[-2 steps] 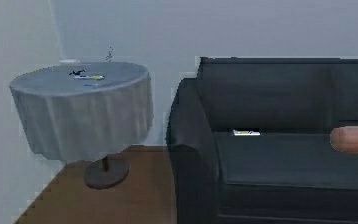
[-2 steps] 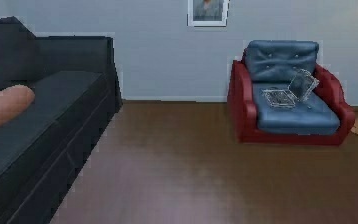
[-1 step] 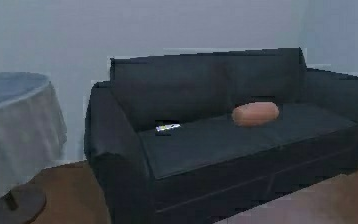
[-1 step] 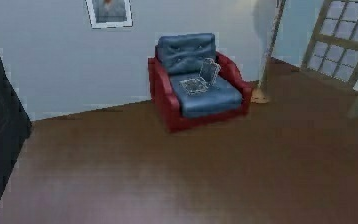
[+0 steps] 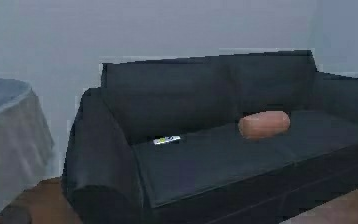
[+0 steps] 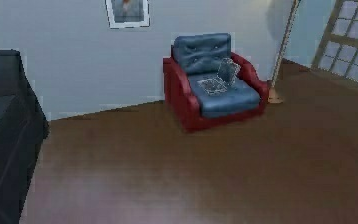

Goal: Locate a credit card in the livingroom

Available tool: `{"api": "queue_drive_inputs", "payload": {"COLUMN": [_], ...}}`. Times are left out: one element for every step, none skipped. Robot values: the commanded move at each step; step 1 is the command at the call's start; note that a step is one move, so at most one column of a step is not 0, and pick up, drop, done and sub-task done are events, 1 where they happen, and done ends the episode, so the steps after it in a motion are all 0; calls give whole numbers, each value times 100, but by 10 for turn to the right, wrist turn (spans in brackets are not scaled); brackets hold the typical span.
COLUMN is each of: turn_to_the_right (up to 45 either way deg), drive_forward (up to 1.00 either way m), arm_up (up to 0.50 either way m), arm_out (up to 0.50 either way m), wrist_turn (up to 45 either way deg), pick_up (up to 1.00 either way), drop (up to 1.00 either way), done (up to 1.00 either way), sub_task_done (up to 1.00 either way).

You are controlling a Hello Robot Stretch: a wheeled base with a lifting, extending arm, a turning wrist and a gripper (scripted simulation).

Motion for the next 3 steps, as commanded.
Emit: {"api": "queue_drive_inputs", "payload": {"turn_to_the_right": [-450,-90,0], "drive_forward": [0,0,100], "arm_up": [0,0,0], "arm_out": [0,0,0], "wrist_turn": [0,0,0], "pick_up": [0,0,0], "drop": [0,0,0], "done": [0,0,0], "sub_task_done": [0,0,0]}}
